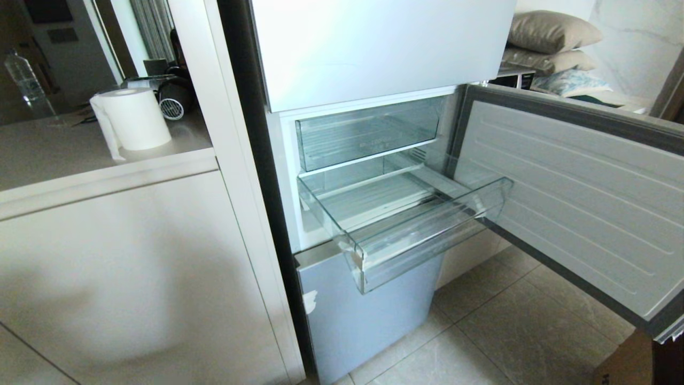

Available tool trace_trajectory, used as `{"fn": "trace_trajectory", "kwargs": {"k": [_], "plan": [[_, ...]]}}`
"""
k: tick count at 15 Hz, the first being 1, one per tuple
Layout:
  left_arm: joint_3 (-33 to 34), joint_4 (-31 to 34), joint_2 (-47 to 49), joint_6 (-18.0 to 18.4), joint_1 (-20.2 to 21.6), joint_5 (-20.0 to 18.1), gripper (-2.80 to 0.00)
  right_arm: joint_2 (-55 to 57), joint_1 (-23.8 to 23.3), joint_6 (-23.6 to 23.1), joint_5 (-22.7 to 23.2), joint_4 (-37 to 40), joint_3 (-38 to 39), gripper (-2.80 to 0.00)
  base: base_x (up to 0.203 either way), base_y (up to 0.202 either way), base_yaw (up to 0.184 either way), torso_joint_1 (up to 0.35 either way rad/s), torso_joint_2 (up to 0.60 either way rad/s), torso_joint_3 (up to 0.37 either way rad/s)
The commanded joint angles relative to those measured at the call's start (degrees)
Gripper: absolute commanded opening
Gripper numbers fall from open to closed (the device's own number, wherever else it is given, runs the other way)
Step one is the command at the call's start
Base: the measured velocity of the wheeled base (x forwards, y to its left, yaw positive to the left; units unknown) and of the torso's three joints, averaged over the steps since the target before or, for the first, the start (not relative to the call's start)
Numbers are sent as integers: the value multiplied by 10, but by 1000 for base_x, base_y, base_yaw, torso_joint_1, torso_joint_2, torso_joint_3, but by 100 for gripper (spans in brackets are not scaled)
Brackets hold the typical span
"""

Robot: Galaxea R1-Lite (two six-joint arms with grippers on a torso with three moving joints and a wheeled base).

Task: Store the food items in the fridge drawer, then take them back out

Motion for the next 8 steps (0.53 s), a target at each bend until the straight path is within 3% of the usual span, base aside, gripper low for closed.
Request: {"fn": "trace_trajectory", "kwargs": {"k": [1, 5, 8], "plan": [[0, 0, 1, 0, -1, 0, -280, -79, 0, 10, 2, -3, 18, -280, 0, 0, 0, 0, 0, 0], [0, 0, 1, 0, 0, 0, -280, -218, 1, 24, 7, 4, 85, -280, 0, 0, 0, 0, 0, 0], [0, 0, 1, 0, 0, 0, -280, -359, 9, 28, 40, 31, 147, -280, 0, 0, 0, 0, 0, 0]]}}
